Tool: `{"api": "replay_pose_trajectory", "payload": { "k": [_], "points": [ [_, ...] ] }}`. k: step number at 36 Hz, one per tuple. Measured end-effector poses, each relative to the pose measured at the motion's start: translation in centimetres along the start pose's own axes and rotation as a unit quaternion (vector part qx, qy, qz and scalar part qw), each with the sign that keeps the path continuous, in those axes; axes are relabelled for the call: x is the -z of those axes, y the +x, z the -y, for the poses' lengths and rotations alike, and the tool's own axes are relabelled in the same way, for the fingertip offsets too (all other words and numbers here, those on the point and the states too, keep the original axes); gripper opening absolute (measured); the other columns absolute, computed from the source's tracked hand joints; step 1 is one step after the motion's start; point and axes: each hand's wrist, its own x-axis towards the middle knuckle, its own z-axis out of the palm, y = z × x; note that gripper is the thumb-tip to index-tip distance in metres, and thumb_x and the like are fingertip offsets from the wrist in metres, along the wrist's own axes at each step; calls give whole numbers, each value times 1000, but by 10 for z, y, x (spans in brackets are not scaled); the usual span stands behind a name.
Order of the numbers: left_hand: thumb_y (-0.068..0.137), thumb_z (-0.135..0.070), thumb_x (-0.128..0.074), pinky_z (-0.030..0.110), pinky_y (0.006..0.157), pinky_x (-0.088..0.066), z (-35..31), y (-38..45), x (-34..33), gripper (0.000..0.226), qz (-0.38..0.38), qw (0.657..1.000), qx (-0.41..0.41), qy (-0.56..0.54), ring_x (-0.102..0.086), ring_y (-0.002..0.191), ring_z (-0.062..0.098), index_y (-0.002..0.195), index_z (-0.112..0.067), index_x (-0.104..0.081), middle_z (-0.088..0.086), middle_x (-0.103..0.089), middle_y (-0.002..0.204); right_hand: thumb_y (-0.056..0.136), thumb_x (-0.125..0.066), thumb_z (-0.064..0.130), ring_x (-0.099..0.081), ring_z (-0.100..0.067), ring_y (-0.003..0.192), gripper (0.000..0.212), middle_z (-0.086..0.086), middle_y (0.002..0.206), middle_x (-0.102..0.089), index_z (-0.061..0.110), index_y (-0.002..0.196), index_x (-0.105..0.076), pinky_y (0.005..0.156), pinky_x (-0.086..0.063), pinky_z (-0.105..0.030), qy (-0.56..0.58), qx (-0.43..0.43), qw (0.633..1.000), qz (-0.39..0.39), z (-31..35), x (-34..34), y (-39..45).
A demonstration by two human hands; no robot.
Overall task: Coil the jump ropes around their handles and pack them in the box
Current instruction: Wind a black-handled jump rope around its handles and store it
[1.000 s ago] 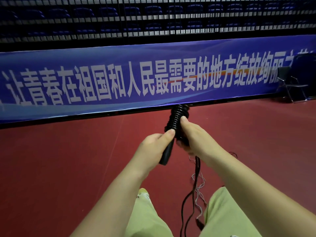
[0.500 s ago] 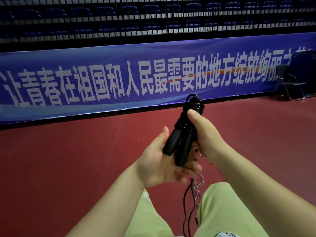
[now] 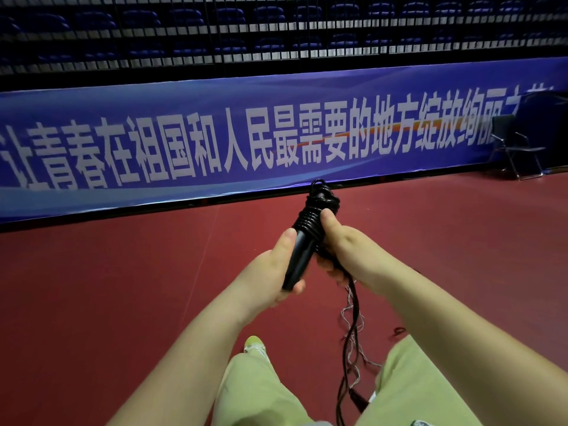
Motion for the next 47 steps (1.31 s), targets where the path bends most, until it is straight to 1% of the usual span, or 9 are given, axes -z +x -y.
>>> {"api": "replay_pose_trajectory", "payload": {
  "k": [3,9,19,25,31,34,37,43,47],
  "points": [
    [70,-78,-17,35,62,-37,5,6,2,81,-55,994,-8,95,-45,50,16,76,-11,-62,0,-56,59,97,-12,60,-42,-17,44,71,4,48,-43,13,62,-51,51,-38,-27,-28,-10,1000,-2,-5,-1,1],
    [93,-62,-21,38,72,-39,-4,6,0,55,-130,944,-19,301,-55,84,29,73,-19,-48,1,-57,78,91,-18,72,-49,-17,51,76,1,61,-50,11,79,-62,66,-51,-37,51,-40,998,-6,-15,0,2],
    [87,-68,-36,34,67,-42,0,4,2,46,-147,894,-39,422,-57,82,16,96,-25,-50,-9,-58,84,86,-29,77,-40,-14,45,68,1,60,-48,16,74,-58,46,-33,-24,77,-101,991,43,-14,4,-2],
    [79,-60,-59,31,62,-42,-8,-3,11,35,-114,936,-41,329,-57,77,7,98,-32,-50,-12,-60,86,95,-37,55,-28,-11,46,45,6,55,-33,18,70,-44,51,-23,-27,95,-24,995,-14,-8,-1,-3],
    [78,-62,-52,51,94,-50,-22,-10,17,48,18,999,13,-41,-67,80,20,98,-19,-64,-1,-69,80,55,-50,54,-25,-6,41,39,6,51,-32,18,60,-38,42,-23,-19,259,35,965,27,-1,1,-3],
    [73,-75,-45,45,80,-54,-21,-14,17,74,203,946,77,-239,-68,78,29,103,-11,-69,9,-68,81,45,-58,54,-31,-6,37,32,7,46,-37,23,49,-51,39,-25,-16,284,89,953,59,3,3,-5],
    [70,-74,-43,35,65,-55,-16,-13,13,80,315,874,86,-360,-60,57,17,108,-8,-67,5,-62,73,37,-73,65,-36,-8,36,61,2,48,-42,16,66,-52,39,-28,-15,262,133,952,86,11,5,-9],
    [75,-76,-34,21,49,-39,-23,-10,11,71,279,884,99,-362,-34,40,3,89,-13,-65,-4,-52,63,78,-21,70,-31,-9,43,63,0,54,-43,12,66,-43,43,-28,-19,126,72,982,121,13,17,-9],
    [79,-74,-27,23,49,-30,-23,-8,11,69,171,942,92,-274,-23,43,6,89,-14,-60,-2,-50,63,88,-26,70,-28,-8,42,61,2,57,-39,13,74,-41,40,-25,-19,75,58,990,105,11,23,-9]
  ]
}}
